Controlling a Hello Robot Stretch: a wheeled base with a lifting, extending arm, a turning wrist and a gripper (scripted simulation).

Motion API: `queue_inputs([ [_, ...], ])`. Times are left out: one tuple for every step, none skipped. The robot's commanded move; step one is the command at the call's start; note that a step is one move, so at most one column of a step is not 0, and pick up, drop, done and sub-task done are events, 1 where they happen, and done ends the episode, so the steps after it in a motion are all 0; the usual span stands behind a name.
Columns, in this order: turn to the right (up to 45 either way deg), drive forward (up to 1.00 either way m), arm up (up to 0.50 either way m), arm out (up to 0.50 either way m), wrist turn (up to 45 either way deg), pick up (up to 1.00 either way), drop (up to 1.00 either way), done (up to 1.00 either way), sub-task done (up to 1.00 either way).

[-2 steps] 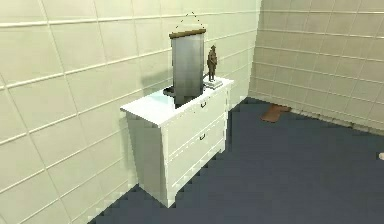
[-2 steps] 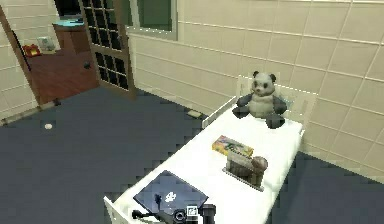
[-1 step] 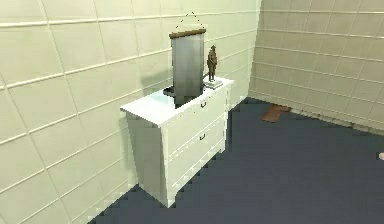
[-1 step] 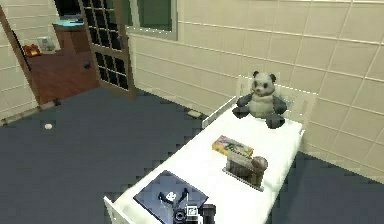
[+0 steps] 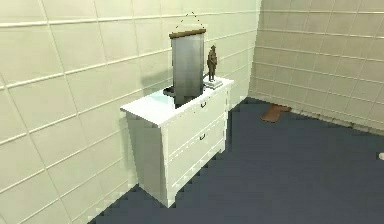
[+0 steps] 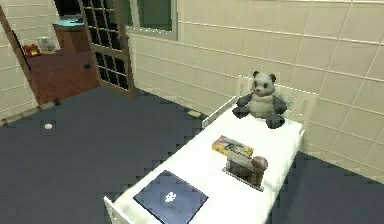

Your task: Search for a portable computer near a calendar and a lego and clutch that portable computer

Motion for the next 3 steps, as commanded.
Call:
queue_inputs([
  [0.0,0.0,0.0,0.0,0.0,1.0,0.0,0.0,0.0],
  [0.0,0.0,0.1,0.0,0.0,0.0,0.0,0.0,0.0],
  [0.0,0.0,0.0,0.0,0.0,0.0,0.0,1.0,0.0],
])
